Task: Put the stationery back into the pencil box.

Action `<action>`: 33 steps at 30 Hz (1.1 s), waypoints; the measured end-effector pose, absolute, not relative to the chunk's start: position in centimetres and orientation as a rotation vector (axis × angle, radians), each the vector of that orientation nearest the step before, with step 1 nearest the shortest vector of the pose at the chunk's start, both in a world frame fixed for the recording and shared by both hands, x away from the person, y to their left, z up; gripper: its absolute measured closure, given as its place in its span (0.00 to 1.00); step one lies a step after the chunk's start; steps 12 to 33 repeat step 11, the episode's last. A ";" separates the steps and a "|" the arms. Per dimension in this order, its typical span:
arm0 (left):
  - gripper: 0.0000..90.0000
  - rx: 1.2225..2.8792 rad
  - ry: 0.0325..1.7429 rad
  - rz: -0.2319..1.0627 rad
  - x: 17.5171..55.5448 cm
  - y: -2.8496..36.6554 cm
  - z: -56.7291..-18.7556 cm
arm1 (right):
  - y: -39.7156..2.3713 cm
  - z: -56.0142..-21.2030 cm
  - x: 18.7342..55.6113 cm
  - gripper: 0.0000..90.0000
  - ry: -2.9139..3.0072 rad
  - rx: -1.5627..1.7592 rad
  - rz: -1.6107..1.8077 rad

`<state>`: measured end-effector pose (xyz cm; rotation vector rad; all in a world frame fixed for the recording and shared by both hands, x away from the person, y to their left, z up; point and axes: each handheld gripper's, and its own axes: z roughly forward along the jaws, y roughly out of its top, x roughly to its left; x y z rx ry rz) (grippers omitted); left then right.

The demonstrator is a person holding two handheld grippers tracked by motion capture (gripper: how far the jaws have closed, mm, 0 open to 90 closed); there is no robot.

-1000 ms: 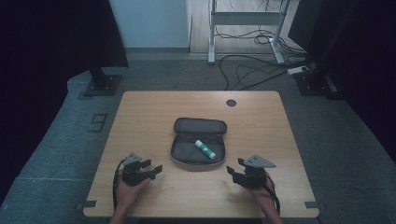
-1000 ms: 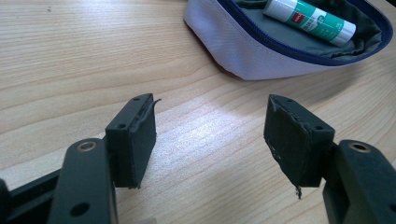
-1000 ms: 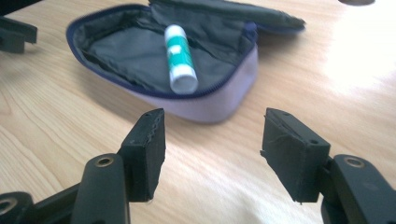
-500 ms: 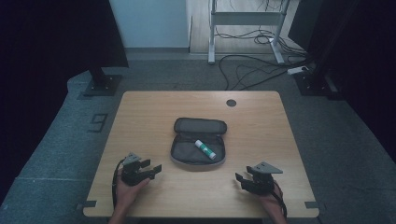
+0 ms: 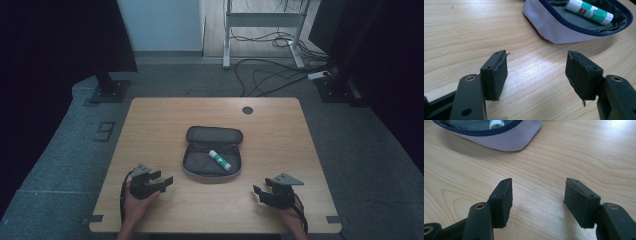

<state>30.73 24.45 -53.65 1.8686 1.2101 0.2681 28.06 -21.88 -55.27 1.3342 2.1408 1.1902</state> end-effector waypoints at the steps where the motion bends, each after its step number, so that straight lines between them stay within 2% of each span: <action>1: 0.38 1.869 1.210 0.270 30.7 24.5 -53.6 | -21.9 -55.3 28.1 0.43 2.141 1.335 1.190; 10: 0.38 1.872 1.207 0.265 30.7 24.4 -53.7 | -21.9 -55.4 28.4 0.40 2.152 1.366 1.160; 33: 0.38 1.872 1.207 0.265 30.7 24.4 -53.7 | -21.9 -55.4 28.4 0.40 2.152 1.366 1.160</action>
